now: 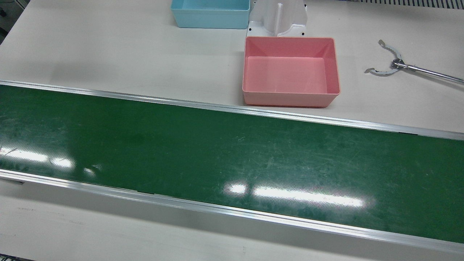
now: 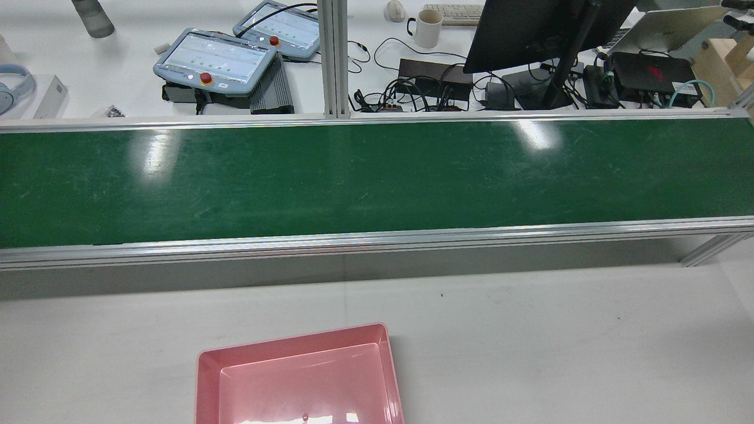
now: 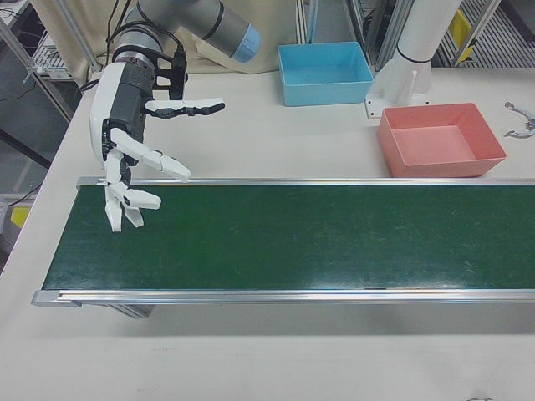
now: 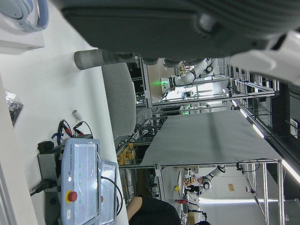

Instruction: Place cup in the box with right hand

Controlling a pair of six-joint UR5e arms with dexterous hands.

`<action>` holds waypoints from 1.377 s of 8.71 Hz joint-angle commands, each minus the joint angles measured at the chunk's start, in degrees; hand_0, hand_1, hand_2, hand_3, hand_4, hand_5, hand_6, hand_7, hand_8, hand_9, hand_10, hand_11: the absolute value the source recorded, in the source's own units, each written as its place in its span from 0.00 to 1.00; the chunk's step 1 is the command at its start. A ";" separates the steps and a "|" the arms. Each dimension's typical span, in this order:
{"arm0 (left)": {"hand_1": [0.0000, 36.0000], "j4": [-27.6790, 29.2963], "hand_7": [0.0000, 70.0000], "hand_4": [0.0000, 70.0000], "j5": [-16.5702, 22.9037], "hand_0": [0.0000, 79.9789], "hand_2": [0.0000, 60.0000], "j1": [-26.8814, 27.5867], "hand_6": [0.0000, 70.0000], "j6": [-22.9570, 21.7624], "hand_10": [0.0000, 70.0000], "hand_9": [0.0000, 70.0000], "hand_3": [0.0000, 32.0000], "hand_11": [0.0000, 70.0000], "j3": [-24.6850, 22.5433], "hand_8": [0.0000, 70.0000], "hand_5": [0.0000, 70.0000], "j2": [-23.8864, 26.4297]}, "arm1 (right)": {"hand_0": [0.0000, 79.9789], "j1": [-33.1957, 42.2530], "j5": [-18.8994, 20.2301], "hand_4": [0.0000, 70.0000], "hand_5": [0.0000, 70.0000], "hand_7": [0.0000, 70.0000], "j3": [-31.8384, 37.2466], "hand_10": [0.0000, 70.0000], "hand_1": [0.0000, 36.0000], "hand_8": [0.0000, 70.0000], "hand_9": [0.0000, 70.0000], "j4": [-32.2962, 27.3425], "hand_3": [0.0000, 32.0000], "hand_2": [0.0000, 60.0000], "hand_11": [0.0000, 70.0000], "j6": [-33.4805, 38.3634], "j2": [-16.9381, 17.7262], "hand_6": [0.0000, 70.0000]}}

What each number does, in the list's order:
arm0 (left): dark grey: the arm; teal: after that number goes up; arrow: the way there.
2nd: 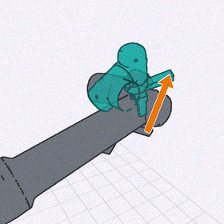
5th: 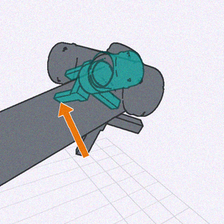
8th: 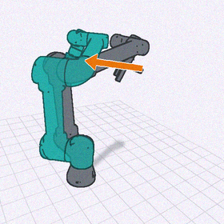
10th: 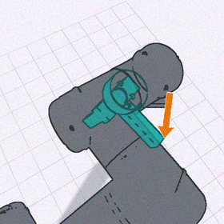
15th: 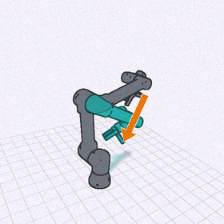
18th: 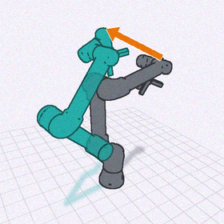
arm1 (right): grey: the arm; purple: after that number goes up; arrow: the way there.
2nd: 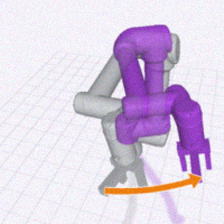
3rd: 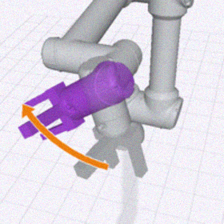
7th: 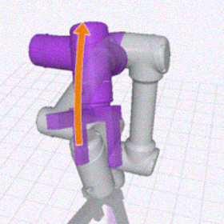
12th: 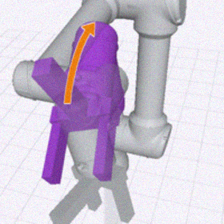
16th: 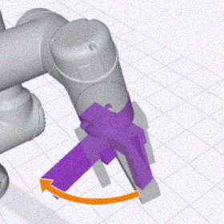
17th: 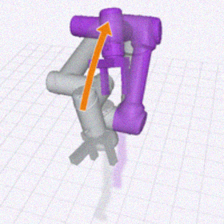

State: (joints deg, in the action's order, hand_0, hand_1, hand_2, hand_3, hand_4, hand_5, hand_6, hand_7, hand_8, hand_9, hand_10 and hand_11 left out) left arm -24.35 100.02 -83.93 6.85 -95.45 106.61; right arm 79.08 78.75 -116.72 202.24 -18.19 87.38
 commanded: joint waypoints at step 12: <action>0.00 0.00 0.00 0.00 0.00 0.00 0.00 0.00 0.00 0.00 0.00 0.00 0.00 0.00 0.00 0.00 0.00 0.00 | 0.70 0.20 0.00 0.48 0.08 0.58 0.00 0.15 0.33 0.05 0.17 0.00 0.00 0.00 0.25 -0.09 -0.01 0.15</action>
State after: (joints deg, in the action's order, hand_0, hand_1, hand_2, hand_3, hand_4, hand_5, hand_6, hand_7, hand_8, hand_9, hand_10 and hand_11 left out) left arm -24.34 100.02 -83.94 6.80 -95.45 106.61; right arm 79.27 78.81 -116.74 202.28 -18.28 87.41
